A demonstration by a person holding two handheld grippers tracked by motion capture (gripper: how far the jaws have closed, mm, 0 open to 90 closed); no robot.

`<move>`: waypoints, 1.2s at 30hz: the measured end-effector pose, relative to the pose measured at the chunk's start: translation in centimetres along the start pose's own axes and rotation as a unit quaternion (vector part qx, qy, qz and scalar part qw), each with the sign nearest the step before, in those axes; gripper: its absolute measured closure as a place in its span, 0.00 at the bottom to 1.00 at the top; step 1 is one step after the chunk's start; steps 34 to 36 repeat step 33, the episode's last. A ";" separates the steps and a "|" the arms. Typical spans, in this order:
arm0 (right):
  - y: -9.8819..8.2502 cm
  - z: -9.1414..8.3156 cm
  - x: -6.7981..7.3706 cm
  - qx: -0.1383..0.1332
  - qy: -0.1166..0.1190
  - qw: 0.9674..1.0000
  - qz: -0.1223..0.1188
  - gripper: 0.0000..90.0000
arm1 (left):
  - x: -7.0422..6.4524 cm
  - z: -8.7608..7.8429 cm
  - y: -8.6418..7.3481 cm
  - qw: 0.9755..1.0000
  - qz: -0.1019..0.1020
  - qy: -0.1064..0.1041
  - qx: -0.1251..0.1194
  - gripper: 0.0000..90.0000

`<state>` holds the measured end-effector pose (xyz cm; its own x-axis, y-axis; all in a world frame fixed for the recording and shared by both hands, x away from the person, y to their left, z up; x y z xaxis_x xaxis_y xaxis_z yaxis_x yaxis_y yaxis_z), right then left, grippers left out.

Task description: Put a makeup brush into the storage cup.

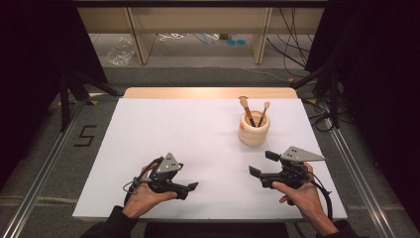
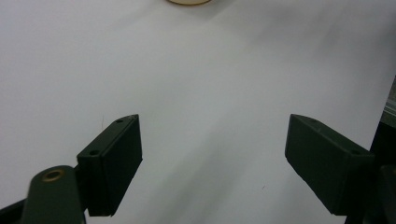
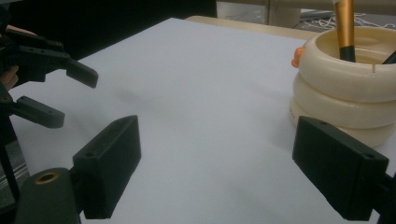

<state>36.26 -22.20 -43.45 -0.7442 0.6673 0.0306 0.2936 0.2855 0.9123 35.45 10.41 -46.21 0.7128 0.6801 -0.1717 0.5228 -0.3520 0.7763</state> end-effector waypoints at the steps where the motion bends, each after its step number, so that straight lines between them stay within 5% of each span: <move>1: 0.0 -0.1 0.1 -0.002 0.001 1.000 0.000 0.18 | 0.0 0.0 0.0 1.000 0.000 0.000 0.000 0.21; 36: -1.4 -0.7 0.6 0.005 -0.006 1.000 0.002 0.18 | 0.0 0.0 0.0 1.000 0.000 0.001 -0.001 0.21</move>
Point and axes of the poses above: each handheld gripper's, and its own axes: z roughly forward along the jaws, y roughly out of its top, x roughly to its left, the point moved 3 cm from there along z, roughly forward along the jaws, and after that the axes turned 8 degrees about -z, right-handed, at the moved point
